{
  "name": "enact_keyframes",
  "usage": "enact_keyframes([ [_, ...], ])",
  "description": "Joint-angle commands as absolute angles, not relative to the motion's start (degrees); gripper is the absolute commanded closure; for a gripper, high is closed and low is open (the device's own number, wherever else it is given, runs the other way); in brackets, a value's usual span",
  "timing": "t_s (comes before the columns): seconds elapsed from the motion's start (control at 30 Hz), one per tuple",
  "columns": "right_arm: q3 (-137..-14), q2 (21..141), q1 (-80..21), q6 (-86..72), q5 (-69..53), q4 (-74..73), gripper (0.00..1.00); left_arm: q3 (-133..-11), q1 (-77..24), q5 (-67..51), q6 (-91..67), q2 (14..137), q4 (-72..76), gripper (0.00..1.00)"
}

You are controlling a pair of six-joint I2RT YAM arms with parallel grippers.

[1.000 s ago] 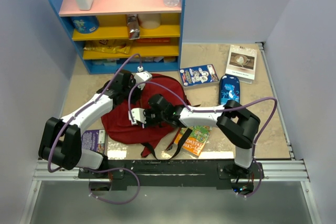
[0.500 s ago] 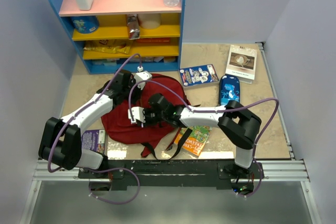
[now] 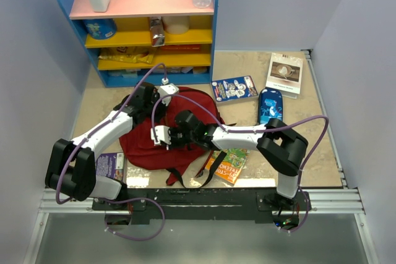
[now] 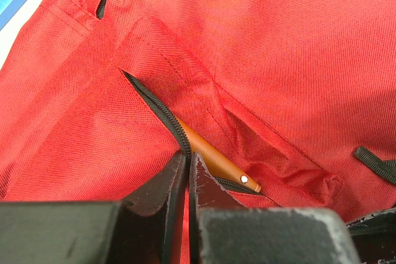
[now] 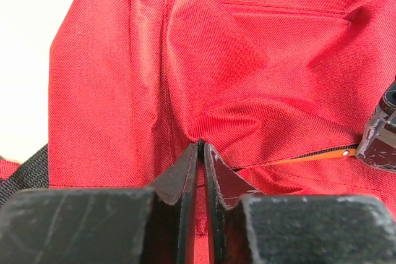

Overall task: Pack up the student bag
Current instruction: Zip the student bag at the center of the board.

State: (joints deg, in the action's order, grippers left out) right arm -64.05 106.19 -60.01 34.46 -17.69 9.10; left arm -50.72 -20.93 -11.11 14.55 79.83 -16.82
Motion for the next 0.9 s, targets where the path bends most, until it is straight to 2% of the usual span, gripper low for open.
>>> enact_keyframes([
  [0.0,-65.2,102.7,-59.9,33.9,-19.9,11.4,0.90,-50.3,-20.8,-12.1,15.2,78.0,-15.6,0.91],
  [0.33,-63.4,100.8,-59.1,32.1,-21.5,12.6,0.87,-50.0,-20.8,-12.4,15.0,78.0,-15.6,0.91],
  [0.47,-63.5,100.9,-58.7,31.2,-22.4,13.1,0.81,-50.2,-20.8,-12.6,15.0,78.0,-15.6,0.91],
  [0.6,-63.6,101.6,-58.4,31.2,-22.1,13.2,0.93,-50.1,-20.8,-12.4,15.0,77.9,-15.6,0.91],
  [0.63,-63.6,101.7,-58.4,31.1,-22.4,12.9,0.93,-50.1,-20.8,-12.3,15.0,77.8,-15.7,0.91],
  [0.67,-63.6,101.8,-58.2,31.1,-22.7,12.5,0.91,-50.1,-20.8,-12.3,15.1,77.8,-15.7,0.91],
  [0.7,-63.4,101.8,-58.3,31.2,-23.0,11.9,0.81,-49.9,-20.8,-12.3,15.1,77.8,-15.7,0.91],
  [0.73,-62.8,101.4,-58.2,31.2,-23.0,12.0,0.77,-49.8,-20.8,-12.2,15.3,77.7,-15.7,0.91],
  [0.8,-61.1,100.7,-58.1,31.3,-23.3,12.7,0.70,-49.8,-20.8,-12.2,15.2,77.8,-15.6,0.91],
  [0.87,-60.3,100.3,-57.8,31.3,-23.6,12.9,0.68,-49.7,-20.8,-12.7,15.1,77.9,-15.4,0.91],
])
